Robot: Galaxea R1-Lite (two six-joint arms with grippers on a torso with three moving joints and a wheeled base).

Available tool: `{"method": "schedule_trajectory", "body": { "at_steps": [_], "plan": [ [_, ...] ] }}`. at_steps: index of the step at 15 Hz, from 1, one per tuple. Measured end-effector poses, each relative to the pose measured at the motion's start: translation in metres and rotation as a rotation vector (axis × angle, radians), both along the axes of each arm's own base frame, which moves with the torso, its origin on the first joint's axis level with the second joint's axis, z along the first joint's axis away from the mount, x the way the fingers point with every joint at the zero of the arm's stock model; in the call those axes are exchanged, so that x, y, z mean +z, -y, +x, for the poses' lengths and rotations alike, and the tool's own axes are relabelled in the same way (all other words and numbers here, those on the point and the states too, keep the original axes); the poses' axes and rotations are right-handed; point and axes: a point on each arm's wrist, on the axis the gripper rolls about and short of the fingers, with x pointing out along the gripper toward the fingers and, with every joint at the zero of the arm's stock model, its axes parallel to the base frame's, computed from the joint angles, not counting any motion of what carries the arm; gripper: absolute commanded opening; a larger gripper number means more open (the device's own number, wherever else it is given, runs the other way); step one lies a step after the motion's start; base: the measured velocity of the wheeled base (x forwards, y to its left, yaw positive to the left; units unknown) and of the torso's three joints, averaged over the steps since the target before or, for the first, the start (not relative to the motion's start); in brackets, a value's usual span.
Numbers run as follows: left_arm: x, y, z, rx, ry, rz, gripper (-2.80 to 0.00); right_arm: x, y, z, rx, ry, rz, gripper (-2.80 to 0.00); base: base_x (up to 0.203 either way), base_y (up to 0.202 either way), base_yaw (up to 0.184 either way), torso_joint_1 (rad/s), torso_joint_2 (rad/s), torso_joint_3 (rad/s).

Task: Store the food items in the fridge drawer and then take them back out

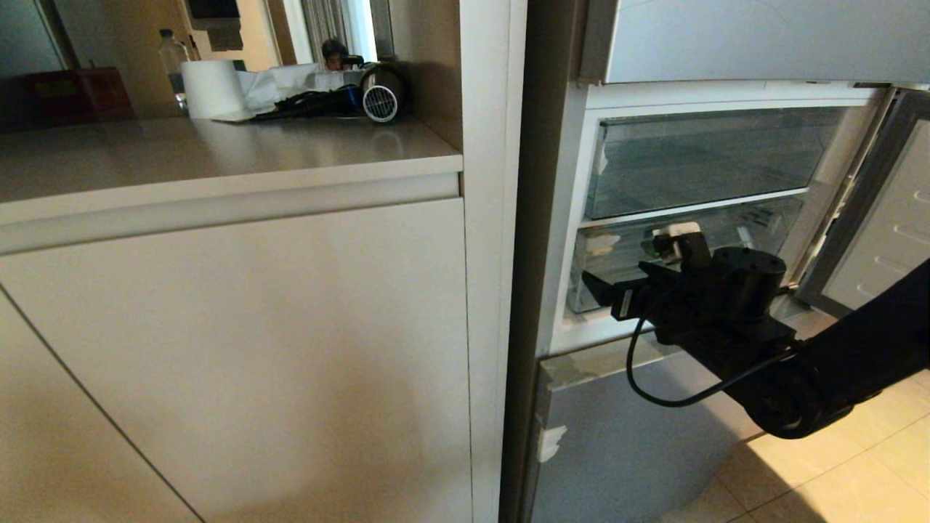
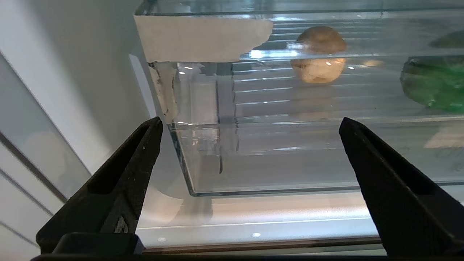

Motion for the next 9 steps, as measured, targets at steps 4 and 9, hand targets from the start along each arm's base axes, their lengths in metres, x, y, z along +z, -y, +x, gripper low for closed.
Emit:
{"method": "schedule_trajectory", "body": {
  "at_steps": [4, 9],
  "plan": [
    [0.0, 0.0, 0.0, 0.0, 0.0, 0.0, -2.8, -0.0002, -0.0006, 0.0006, -0.01, 0.002, -0.003, 0.0, 0.0, 0.0, 0.0, 0.0, 0.0, 0.0],
    [0.0, 0.0, 0.0, 0.0, 0.0, 0.0, -2.8, 0.0027, -0.0047, 0.001, -0.04, 0.013, 0.004, 0.0, 0.0, 0.0, 0.0, 0.0, 0.0, 0.0]
  ]
}}
